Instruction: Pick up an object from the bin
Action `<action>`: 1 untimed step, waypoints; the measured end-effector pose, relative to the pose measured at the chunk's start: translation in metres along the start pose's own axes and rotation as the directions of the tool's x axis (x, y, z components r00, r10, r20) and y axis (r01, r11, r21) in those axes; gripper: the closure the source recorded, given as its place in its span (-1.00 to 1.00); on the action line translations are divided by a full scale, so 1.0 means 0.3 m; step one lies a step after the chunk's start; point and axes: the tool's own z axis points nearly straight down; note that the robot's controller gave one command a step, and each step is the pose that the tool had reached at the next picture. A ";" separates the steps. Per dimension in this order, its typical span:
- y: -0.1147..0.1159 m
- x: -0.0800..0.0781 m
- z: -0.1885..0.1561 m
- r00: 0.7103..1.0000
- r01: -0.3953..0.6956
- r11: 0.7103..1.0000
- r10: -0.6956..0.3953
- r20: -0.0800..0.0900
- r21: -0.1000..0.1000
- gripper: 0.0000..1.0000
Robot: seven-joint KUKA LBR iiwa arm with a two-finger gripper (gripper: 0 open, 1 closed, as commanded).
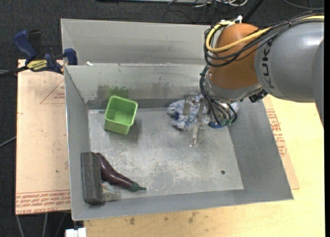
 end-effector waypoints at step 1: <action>0.000 -0.005 -0.016 1.000 0.000 1.000 0.000 0.007 0.000 -1.00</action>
Offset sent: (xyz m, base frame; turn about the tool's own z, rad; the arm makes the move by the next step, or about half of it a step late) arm 0.0404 -0.0344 -0.0435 0.1589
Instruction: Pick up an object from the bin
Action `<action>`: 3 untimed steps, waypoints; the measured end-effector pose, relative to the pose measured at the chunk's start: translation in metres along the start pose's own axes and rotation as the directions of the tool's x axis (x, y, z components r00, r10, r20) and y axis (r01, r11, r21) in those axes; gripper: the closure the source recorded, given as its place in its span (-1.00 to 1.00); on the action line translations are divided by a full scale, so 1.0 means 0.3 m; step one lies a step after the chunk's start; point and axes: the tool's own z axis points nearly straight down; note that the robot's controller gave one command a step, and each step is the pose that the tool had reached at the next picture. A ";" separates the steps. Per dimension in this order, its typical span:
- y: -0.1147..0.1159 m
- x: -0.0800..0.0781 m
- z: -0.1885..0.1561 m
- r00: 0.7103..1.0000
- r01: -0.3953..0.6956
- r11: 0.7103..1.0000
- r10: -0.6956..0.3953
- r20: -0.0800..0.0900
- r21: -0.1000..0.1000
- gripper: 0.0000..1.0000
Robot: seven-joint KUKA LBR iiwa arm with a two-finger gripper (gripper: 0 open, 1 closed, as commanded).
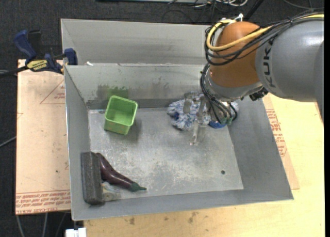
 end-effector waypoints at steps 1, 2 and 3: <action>-0.021 -0.037 0.030 0.999 -0.038 0.999 0.038 0.005 -0.002 -1.00; -0.065 -0.114 0.210 0.998 -0.062 0.998 0.062 0.007 -0.001 -1.00; -0.165 -0.131 0.267 0.996 -0.091 0.996 0.091 0.007 -0.003 1.00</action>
Offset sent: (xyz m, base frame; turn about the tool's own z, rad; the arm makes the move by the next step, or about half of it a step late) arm 0.0357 -0.0225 -0.0711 0.0569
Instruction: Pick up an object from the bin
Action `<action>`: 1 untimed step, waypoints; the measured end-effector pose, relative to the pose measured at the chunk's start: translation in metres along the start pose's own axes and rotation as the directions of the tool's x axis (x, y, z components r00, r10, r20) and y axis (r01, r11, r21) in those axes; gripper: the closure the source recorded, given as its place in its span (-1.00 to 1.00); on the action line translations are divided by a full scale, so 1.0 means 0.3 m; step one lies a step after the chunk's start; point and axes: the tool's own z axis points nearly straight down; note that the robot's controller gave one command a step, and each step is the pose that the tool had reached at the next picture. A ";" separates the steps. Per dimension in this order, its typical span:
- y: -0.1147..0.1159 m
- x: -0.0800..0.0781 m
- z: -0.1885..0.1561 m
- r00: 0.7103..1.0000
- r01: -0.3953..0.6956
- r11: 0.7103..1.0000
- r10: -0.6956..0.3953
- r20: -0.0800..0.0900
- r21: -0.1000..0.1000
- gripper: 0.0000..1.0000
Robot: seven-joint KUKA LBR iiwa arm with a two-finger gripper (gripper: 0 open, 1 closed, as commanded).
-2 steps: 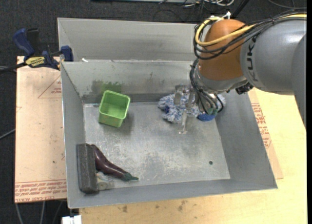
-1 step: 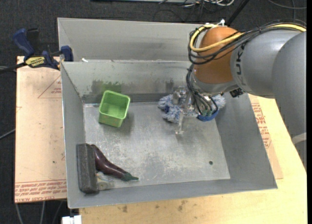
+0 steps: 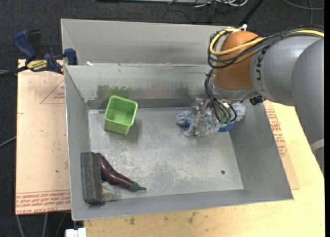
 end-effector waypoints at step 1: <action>0.000 0.000 0.000 1.000 0.000 1.000 0.000 0.000 0.000 1.00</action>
Offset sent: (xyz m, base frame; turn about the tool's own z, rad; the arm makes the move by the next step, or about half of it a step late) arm -0.0073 0.0139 0.1376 -0.0329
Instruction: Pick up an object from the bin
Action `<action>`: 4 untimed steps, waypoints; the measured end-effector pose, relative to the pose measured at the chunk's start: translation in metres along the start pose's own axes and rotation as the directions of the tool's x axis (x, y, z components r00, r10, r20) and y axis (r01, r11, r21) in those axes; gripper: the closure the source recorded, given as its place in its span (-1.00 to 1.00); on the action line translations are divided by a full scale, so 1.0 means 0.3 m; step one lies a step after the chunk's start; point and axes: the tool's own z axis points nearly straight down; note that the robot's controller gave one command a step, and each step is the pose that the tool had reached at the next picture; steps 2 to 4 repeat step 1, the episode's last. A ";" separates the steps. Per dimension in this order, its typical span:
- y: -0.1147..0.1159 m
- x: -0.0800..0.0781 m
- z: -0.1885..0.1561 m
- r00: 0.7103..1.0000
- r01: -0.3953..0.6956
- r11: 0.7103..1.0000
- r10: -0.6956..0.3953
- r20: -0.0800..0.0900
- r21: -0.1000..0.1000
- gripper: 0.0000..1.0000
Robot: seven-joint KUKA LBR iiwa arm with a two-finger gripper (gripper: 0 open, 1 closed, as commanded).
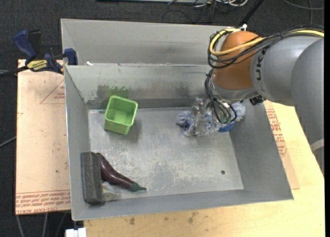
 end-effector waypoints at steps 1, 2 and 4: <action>0.047 0.021 -0.461 0.999 0.032 0.999 -0.032 -0.003 0.002 1.00; 0.047 0.021 -0.461 0.999 0.032 0.999 -0.032 -0.003 0.002 1.00; 0.047 0.021 -0.461 0.999 0.032 0.999 -0.032 -0.003 0.002 1.00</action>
Offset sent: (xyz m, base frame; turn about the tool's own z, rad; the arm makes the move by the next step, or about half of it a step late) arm 0.0000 0.0000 0.0000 0.0000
